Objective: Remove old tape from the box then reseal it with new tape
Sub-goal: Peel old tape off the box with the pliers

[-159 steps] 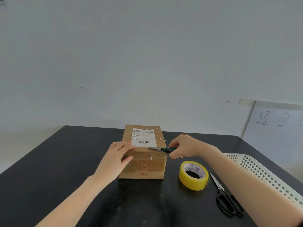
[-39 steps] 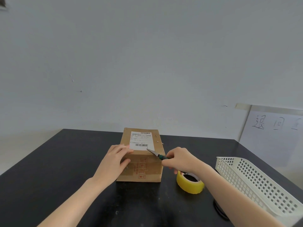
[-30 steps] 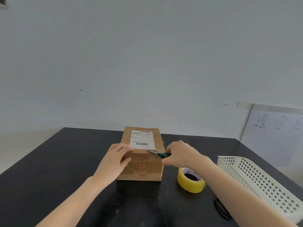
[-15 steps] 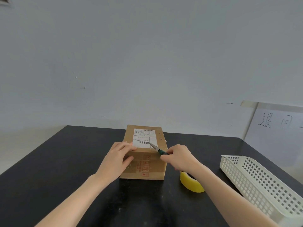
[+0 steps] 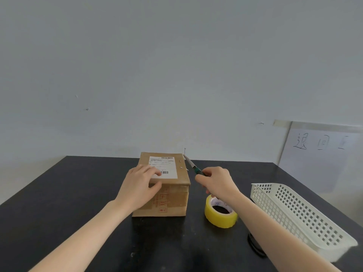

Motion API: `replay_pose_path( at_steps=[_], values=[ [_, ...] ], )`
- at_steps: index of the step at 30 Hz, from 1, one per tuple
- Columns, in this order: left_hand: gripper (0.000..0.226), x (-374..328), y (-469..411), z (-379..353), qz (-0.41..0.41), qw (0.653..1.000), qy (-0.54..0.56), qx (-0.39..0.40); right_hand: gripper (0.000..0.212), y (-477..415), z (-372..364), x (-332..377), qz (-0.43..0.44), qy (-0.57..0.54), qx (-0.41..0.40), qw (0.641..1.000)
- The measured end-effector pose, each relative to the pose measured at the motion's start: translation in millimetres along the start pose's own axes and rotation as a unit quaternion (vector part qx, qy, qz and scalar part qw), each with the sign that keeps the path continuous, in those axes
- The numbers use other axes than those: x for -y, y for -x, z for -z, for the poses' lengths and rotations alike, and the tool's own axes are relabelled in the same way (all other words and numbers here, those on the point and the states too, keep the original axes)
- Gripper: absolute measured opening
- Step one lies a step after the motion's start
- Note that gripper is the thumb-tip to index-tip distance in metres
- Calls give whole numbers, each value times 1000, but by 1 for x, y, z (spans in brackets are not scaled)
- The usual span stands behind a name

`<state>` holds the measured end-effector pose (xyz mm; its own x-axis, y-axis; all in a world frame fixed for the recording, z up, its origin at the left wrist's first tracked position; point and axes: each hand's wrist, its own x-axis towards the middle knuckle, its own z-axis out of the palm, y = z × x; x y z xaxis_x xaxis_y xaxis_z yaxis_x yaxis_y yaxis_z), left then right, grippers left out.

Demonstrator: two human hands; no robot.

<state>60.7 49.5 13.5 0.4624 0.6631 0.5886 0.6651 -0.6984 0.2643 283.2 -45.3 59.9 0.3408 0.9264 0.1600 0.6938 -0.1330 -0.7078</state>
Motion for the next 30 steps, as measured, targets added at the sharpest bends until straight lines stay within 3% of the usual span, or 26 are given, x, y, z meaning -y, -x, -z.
replay_pose_path(
  at_steps=[9, 23, 30],
  values=[
    [23, -58, -32, -20, -34, 996, 74, 22, 22, 17, 48, -33, -39, 31, -63, 997],
    [20, -153, -45, -74, -136, 976, 154, 67, 22, 71, 157, -141, -196, 122, -114, 966],
    [16, -191, -40, -99, -159, 967, 177, 91, 29, 97, 185, -170, -265, 188, -88, 942]
  ],
)
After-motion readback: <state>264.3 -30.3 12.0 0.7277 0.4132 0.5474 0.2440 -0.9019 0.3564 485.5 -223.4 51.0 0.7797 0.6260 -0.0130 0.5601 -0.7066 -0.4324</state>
